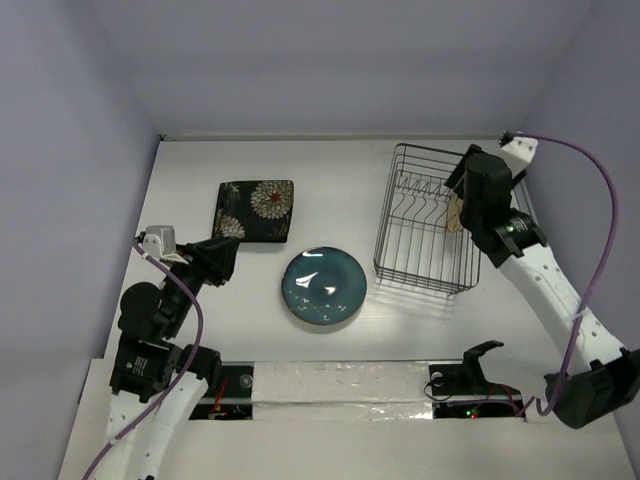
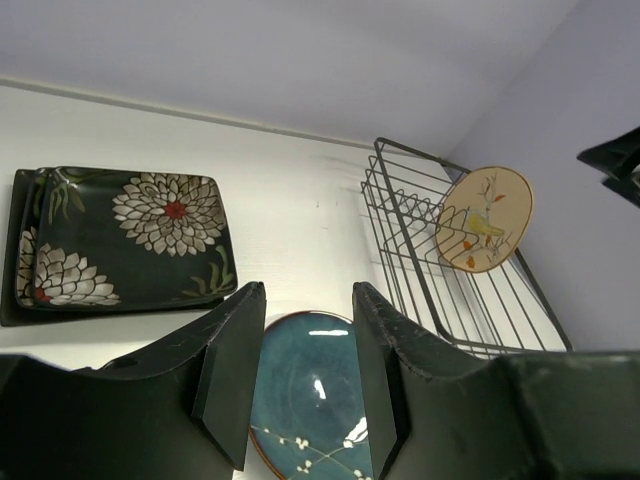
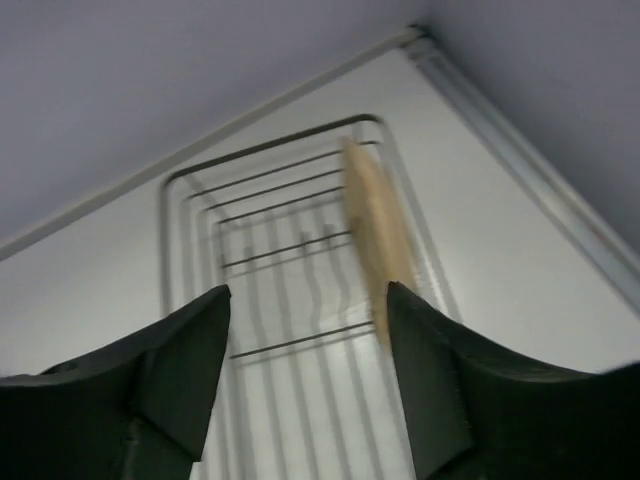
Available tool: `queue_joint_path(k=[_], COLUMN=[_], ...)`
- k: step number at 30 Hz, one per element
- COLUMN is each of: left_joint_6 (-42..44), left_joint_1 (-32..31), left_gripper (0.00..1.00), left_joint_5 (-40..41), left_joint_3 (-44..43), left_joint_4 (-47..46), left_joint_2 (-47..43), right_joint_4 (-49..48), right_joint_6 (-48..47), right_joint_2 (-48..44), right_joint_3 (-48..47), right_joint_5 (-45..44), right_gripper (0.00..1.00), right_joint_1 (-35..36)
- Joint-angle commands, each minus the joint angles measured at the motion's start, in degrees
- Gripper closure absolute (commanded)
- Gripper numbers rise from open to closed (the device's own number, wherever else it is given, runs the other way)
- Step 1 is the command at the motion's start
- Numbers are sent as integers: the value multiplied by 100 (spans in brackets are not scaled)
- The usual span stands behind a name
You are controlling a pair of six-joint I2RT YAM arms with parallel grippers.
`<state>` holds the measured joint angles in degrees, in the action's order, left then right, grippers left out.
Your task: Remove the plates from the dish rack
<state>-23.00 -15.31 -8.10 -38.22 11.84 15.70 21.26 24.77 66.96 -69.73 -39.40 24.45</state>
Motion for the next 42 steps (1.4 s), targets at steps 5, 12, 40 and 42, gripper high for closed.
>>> queue_joint_path(k=[5, 12, 40, 42], left_joint_6=[15, 6, 7, 6], left_joint_1=[-208, -262, -367, -367], left_gripper=[63, 62, 61, 61], left_joint_5=[28, 71, 142, 133], left_joint_3=[25, 25, 16, 16], left_joint_4=[-278, -243, -217, -217], left_joint_2=[-41, -129, -305, -287], right_joint_4=[528, 1020, 1811, 1908], right_joint_6=[-552, -869, -1915, -1985], right_joint_2=[-115, 1089, 2366, 2339], right_joint_3=[383, -268, -2017, -2192], right_joint_5=[-211, 134, -833, -981], right_gripper=[22, 32, 100, 100], right_joint_1=[-1090, -1381, -1496, -1425])
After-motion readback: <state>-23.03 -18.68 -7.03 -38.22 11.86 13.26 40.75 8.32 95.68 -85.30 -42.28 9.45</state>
